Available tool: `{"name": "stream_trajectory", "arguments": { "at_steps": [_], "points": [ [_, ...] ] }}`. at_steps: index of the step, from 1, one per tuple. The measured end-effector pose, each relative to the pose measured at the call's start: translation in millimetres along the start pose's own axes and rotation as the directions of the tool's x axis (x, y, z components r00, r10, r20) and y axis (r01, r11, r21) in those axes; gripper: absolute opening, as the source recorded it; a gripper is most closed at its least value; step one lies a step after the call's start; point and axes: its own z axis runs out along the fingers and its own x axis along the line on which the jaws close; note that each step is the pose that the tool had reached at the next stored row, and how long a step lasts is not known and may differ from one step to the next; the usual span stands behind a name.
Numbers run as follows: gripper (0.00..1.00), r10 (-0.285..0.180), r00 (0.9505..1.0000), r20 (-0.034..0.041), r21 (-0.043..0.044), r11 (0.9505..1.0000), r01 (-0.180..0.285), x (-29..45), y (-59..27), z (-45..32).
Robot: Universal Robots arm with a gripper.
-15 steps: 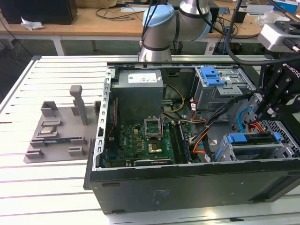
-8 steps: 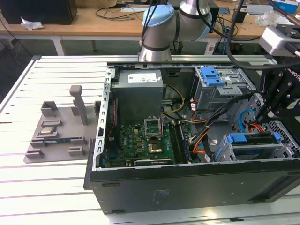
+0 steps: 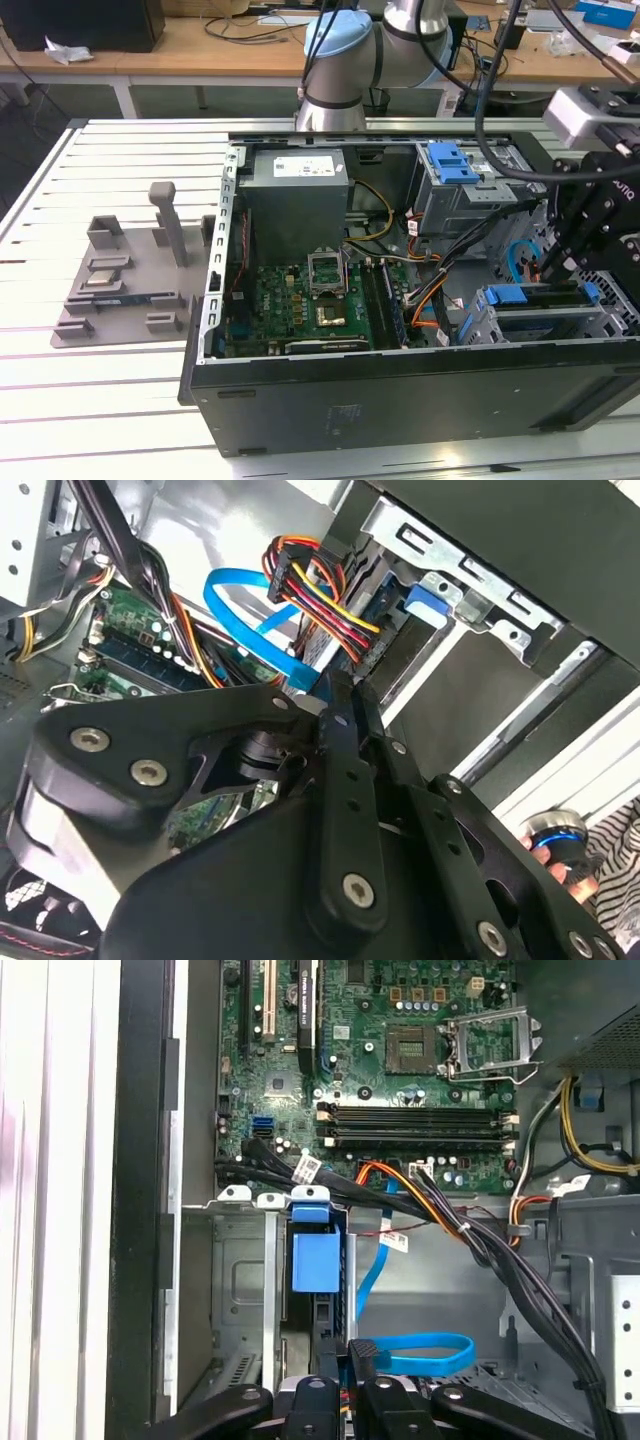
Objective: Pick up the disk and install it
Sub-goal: 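Insert the second disk wire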
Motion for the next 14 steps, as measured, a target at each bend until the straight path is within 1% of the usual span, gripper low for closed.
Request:
{"name": "stream_trajectory", "arguments": {
  "at_steps": [5,9,12,14],
  "points": [
    [0.16,-0.001,1.0,-0.0001,0.0,1.0,0.001,3.1,0.6,3.4],
    [0.16,-0.002,1.0,-0.0001,0.0001,1.0,0.002,4.2,1.2,6.9],
    [0.16,-0.002,1.0,0.0014,0.0,1.0,0.002,6.5,4.9,8.4],
    [0.16,-0.002,1.0,0.0021,0.0001,1.0,0.002,6.9,4.9,8.3]
  ]
}}
